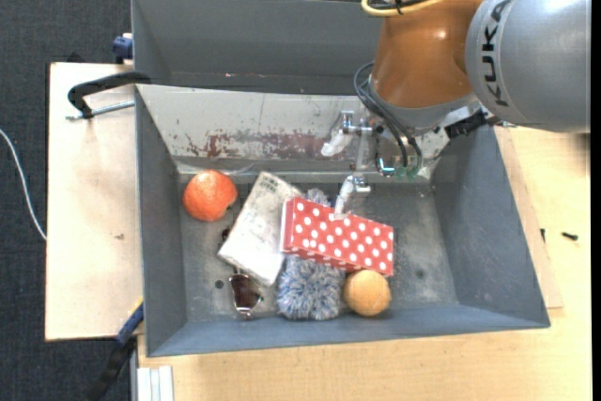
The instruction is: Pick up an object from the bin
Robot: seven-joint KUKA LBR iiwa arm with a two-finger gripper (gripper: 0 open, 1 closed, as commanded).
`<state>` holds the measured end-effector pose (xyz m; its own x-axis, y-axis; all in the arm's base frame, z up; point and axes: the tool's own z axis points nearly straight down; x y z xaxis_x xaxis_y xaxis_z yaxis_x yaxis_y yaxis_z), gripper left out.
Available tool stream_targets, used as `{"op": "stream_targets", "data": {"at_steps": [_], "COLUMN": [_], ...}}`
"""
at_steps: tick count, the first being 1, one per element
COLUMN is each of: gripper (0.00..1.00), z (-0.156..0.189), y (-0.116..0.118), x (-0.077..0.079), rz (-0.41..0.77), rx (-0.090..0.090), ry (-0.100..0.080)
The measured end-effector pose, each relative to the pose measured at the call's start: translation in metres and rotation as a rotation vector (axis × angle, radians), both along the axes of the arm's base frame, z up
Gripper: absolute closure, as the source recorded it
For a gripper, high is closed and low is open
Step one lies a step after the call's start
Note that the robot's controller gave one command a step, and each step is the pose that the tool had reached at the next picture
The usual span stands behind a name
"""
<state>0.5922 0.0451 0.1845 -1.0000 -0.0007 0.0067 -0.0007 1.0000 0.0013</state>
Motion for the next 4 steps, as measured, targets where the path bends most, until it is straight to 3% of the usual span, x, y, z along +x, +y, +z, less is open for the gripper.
{"op": "stream_targets", "data": {"at_steps": [1,2,3,4], "gripper": [0.00,0.00,1.00,0.00], "z": [0.005,-0.047,-0.074,-0.075], "y": [0.000,0.001,0.004,0.003], "x": [0.002,0.001,0.001,0.000], "rz": [-0.001,0.036,0.181,0.180], "rx": [0.000,0.000,0.001,0.001], "ry": [-0.009,-0.014,-0.016,-0.014]}}
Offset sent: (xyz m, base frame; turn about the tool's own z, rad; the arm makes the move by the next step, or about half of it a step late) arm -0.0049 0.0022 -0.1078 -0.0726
